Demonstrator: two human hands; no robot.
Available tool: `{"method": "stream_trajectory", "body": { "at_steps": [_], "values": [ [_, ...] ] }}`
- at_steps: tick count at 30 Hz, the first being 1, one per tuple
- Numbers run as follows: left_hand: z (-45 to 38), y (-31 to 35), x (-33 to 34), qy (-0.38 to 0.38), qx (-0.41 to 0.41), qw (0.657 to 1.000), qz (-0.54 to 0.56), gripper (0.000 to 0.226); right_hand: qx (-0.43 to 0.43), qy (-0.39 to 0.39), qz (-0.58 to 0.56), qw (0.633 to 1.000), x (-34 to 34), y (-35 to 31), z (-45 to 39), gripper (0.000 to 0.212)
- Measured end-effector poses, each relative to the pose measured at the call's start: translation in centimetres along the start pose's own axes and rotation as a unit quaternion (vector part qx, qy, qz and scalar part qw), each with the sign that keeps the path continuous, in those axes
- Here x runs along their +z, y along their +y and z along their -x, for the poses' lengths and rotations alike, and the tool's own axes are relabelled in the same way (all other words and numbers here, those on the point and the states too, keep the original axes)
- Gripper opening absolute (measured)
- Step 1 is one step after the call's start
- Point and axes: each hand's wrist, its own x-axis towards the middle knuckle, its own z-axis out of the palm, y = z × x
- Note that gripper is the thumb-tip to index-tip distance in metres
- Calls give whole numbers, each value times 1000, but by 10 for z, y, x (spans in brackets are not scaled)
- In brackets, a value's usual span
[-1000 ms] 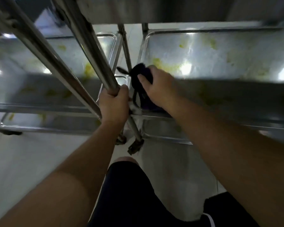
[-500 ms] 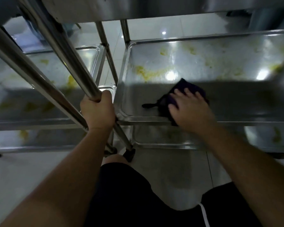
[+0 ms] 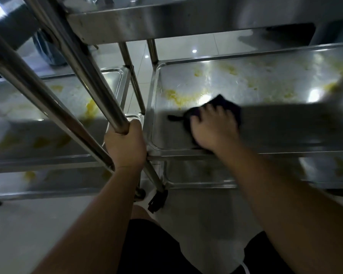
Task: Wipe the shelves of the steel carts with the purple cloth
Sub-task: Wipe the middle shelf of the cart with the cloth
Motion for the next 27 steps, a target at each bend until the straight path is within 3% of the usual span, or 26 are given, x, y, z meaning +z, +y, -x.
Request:
{"method": "stream_trajectory", "body": {
  "at_steps": [4,8,11,15,18,21,24,27],
  "values": [
    [-3,-4,-2,5,11,1000,-11,28,-176,-46,-29,983,25,-91,-24,65],
    [-1,-2,-3,-12,23,1000,-15,26,-238,-73,-30,968,23,-84,-33,61],
    [1,1,-4,-19,23,999,-14,28,-187,-10,-29,982,7,-33,-38,60],
    [1,0,-4,-17,14,1000,-2,27,-15,70,-39,997,-20,78,-38,49],
    [2,1,0,-12,3,1000,18,30,128,70,-24,989,-30,137,-36,58],
    [0,-1,2,-6,8,999,42,31,191,50,-26,980,-26,125,-46,66],
    [-1,-2,3,2,26,999,34,29,160,31,-44,986,-15,72,-67,67],
    [-1,-4,2,6,28,999,30,31,16,10,-41,999,1,-5,-85,65]
  ]
}}
